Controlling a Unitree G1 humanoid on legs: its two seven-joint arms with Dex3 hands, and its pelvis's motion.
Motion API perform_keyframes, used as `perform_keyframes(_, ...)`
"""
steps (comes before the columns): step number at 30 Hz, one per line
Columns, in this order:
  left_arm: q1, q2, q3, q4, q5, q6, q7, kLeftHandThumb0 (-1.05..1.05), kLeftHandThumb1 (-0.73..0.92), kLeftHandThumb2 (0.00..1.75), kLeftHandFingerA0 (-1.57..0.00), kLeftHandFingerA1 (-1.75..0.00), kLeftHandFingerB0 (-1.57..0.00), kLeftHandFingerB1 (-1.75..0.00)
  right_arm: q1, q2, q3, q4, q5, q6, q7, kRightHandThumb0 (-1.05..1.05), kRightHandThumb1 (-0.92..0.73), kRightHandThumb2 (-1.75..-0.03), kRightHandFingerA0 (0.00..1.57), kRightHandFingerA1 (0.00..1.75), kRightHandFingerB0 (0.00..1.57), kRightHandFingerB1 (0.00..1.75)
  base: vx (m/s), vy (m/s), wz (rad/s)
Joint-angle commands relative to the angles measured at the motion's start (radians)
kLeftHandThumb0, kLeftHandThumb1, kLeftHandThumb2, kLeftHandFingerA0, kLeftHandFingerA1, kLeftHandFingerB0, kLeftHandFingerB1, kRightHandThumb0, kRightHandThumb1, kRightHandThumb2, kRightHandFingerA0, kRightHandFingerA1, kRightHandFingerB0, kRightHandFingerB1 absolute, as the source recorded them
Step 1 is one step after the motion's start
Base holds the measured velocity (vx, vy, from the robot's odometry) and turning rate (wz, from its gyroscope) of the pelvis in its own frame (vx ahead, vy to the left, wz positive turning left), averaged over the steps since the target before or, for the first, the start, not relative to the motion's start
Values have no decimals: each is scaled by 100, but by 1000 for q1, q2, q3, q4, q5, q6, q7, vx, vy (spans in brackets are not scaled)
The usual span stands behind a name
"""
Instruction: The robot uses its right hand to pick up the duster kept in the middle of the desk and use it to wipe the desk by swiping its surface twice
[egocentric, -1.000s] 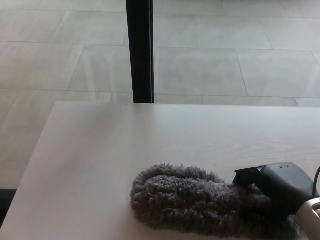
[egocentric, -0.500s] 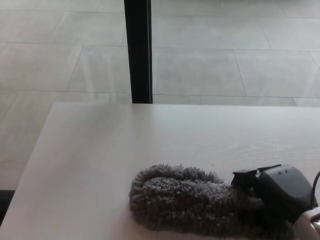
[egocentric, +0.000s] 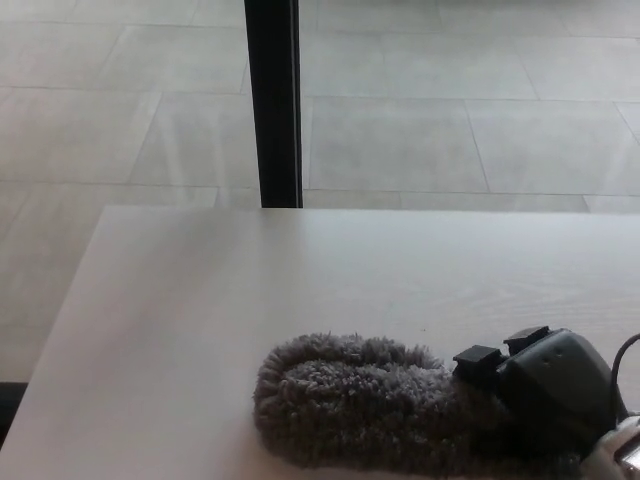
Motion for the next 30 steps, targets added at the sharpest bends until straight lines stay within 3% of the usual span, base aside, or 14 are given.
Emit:
perform_keyframes(1, -4, 18, 15, -6, -39, -58, -45, -52, 66, 60, -52, -58, -56, -46, -87, -57, 185, 191, -270, -139, -137, -33, -52, -80, 114, 160, 99, 84, 0, 0, 0)
perform_keyframes(12, -15, 16, 22, 8, -53, -56, -70, -52, 64, 60, -49, -55, -60, -45, -60, -13, 120, 417, -129, 146, 47, -34, -65, -65, 84, 154, 93, 84, 0, 0, 0)
perform_keyframes(14, -7, 16, 12, 2, -43, -80, -71, -53, 66, 60, -49, -54, -58, -43, -60, -4, 90, 441, -107, 173, 36, -31, -60, -64, 89, 157, 91, 105, 0, 0, 0)
perform_keyframes(16, -7, 17, 2, 11, -33, -85, -77, -54, 65, 60, -49, -53, -54, -42, -59, 10, 9, 486, -36, 254, 87, -29, -47, -88, 112, 132, 87, 109, 0, 0, 0)
perform_keyframes(17, -10, 15, 11, 10, -44, -74, -79, -53, 64, 59, -49, -54, -55, -43, -58, 10, -12, 492, -22, 256, 88, -20, -66, -60, 82, 170, 76, 136, 0, 0, 0)
perform_keyframes(20, -11, 14, 15, 12, -48, -73, -81, -53, 64, 60, -50, -55, -56, -42, -58, 14, -71, 506, 18, 284, 120, -22, -71, -60, 79, 175, 69, 145, 0, 0, 0)
perform_keyframes(21, -11, 16, 7, 8, -41, -72, -77, -52, 65, 60, -49, -53, -55, -42, -56, 12, -115, 509, 48, 310, 118, -24, -72, -60, 76, 174, 67, 140, 0, 0, 0)
perform_keyframes(22, -8, 17, 5, 6, -40, -76, -79, -54, 66, 60, -49, -54, -56, -42, -56, 13, -140, 511, 62, 325, 127, -37, -54, -88, 107, 136, 78, 115, 0, 0, 0)
perform_keyframes(23, -8, 17, 6, 4, -41, -76, -81, -55, 64, 60, -50, -56, -55, -42, -57, 13, -165, 514, 75, 331, 142, -24, -73, -58, 76, 174, 59, 143, 0, 0, 0)
perform_keyframes(26, 6, 11, -4, -4, -32, -97, -79, -56, 66, 60, -50, -55, -56, -43, -54, 2, -232, 527, 109, 346, 176, -39, -52, -85, 103, 135, 75, 114, 0, 0, 0)
perform_keyframes(27, 5, 13, 1, -1, -39, -94, -91, -55, 66, 60, -49, -57, -55, -43, -63, 1, -273, 538, 140, 373, 233, -38, -73, -64, 71, 164, 66, 121, 0, 0, 0)
perform_keyframes(28, 5, 15, 4, 2, -42, -95, -102, -55, 67, 60, -49, -60, -54, -44, -64, -2, -293, 542, 147, 381, 242, -45, -60, -93, 87, 121, 76, 90, 0, 0, 0)
perform_keyframes(29, 2, 14, 8, 7, -45, -91, -99, -53, 66, 60, -51, -60, -56, -44, -64, -7, -304, 548, 146, 389, 249, -42, -56, -91, 89, 121, 77, 87, 0, 0, 0)
perform_keyframes(30, 0, 14, 10, 8, -46, -88, -90, -54, 65, 60, -52, -57, -57, -43, -66, -10, -310, 555, 139, 411, 261, -34, -62, -63, 77, 152, 83, 85, 0, 0, 0)
